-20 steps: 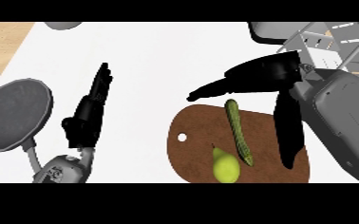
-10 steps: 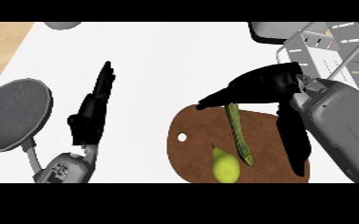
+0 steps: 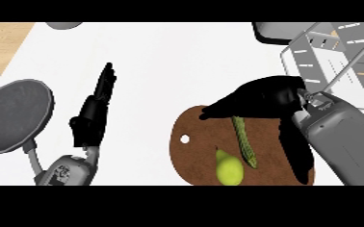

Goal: Pick the pear from the cutting board and place it in the tiered basket

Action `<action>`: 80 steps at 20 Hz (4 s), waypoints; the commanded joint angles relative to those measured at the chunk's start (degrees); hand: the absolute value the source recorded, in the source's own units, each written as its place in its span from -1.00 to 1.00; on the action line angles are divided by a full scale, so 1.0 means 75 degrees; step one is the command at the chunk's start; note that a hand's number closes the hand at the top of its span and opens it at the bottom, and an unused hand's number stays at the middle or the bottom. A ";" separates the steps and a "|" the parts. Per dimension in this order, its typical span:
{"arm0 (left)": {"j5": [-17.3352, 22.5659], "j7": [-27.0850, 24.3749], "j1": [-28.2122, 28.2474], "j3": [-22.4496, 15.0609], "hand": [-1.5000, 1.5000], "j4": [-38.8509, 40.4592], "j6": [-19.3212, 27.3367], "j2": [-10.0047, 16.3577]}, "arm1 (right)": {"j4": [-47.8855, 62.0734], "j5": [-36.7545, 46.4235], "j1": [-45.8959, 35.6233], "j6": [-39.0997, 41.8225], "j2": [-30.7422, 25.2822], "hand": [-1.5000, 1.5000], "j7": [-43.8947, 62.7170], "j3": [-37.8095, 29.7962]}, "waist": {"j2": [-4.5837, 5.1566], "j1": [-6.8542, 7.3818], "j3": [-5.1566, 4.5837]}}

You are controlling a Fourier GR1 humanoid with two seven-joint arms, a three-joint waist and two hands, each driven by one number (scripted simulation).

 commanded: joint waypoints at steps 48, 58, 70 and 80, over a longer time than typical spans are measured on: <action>-0.1049 -0.0172 0.0398 0.0710 0.00 0.0040 -0.0754 -0.1161 | 0.2260 0.6692 0.0884 -0.1616 0.0694 -1.00 -0.5834 0.1748 | -0.0003 -0.0002 -0.0004; -0.1233 -0.0018 0.0631 0.0887 0.00 -0.0392 -0.0980 -0.1129 | 0.2427 0.6960 0.1246 -0.1727 0.0907 -1.00 -0.6112 0.1479 | -0.0007 0.0007 -0.0003; -0.1374 0.0284 0.0273 0.1112 0.00 -0.0287 -0.1132 -0.1379 | 0.2469 0.7559 0.2148 -0.2056 0.1343 -1.00 -0.5931 0.1559 | -0.0009 -0.0028 -0.0004; -0.1380 0.0193 0.0283 0.1326 0.00 -0.0290 -0.1316 -0.1330 | 0.3009 0.8839 0.2235 -0.4550 0.1348 1.00 -0.7465 0.1973 | -0.0002 0.0009 -0.0001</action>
